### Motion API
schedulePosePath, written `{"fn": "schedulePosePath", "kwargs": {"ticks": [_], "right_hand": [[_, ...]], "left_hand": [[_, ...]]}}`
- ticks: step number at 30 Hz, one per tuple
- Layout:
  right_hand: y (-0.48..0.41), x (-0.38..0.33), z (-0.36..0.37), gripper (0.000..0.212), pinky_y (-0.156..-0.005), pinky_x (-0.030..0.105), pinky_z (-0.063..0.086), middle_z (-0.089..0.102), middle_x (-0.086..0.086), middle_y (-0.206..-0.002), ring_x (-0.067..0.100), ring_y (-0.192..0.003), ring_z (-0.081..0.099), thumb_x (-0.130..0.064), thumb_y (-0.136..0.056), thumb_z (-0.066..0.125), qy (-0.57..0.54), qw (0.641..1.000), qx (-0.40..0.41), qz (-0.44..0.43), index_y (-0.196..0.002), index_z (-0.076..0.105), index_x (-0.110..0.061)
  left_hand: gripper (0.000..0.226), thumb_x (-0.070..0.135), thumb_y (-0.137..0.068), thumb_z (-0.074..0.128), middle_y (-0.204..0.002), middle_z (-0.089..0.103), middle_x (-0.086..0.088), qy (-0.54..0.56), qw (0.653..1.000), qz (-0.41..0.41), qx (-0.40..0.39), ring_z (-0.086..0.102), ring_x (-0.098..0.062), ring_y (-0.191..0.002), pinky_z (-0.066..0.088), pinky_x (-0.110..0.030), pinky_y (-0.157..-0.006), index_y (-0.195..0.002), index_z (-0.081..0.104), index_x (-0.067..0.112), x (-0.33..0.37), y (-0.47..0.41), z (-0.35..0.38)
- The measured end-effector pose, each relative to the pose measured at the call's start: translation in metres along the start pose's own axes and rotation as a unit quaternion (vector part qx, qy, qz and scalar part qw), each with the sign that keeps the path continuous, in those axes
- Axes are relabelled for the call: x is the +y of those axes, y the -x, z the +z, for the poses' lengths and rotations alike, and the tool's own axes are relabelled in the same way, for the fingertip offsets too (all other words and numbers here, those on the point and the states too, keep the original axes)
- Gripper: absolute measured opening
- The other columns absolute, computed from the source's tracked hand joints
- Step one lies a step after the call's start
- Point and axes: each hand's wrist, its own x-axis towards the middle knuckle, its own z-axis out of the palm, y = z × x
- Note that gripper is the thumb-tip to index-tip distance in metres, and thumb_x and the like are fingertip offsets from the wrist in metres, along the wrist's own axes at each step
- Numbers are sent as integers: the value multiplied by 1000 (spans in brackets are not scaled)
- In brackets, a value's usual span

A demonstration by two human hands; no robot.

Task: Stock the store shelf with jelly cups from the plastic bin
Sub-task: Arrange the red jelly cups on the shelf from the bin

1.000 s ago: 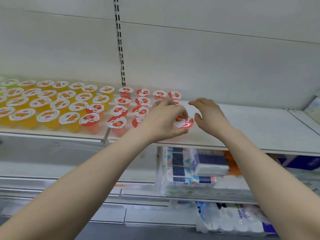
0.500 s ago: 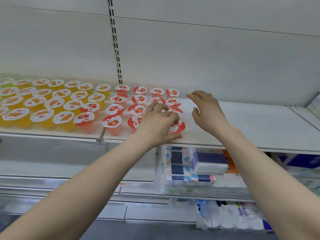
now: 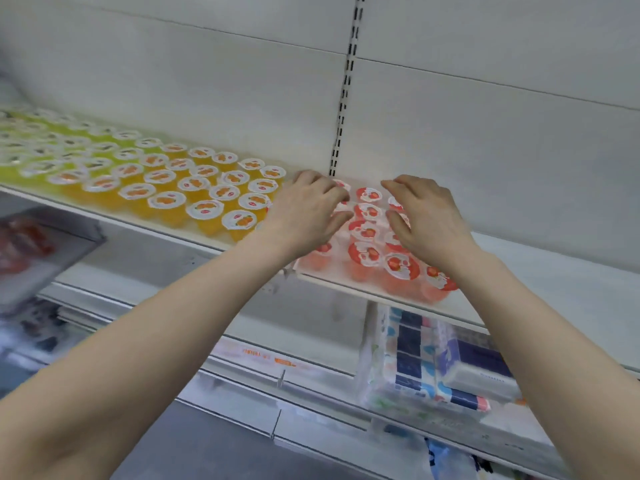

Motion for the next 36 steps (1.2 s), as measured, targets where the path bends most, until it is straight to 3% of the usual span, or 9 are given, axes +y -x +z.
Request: {"fn": "schedulePosePath", "kwargs": {"ticks": [9,20,30,36], "right_hand": [[-81,-170,30,51,-93,49,46,59,12,-127,35,-113,56,-40,-92,44,-37,990,30,-135,-133,55,-12],[-160,-443,94,54,-94,47,44,58,13,-128,36,-115,54,-41,-93,41,-126,962,11,-244,-135,54,-10],[-213,-649,158,52,-94,42,41,60,12,-124,35,-111,56,-38,-92,44,-193,916,-20,-351,-133,56,-9],[-251,-758,202,49,-92,46,47,59,11,-125,35,-109,57,-35,-92,49,-241,871,-48,-426,-134,54,-9]], "left_hand": [[43,48,-92,45,-107,67,-5,-66,994,-73,44,59,-32,-100,46,-42,-88,-113,65,17,-160,109,-55],[48,48,-92,45,-112,65,-8,-109,977,-182,-17,58,-33,-101,47,-44,-88,-121,61,13,-351,301,-131],[46,46,-89,42,-108,66,-7,-154,931,-328,-54,59,-33,-95,48,-41,-80,-116,63,14,-472,458,-181],[46,47,-91,40,-113,65,-3,-151,884,-435,-76,58,-32,-104,48,-45,-88,-120,61,18,-535,536,-186]]}}
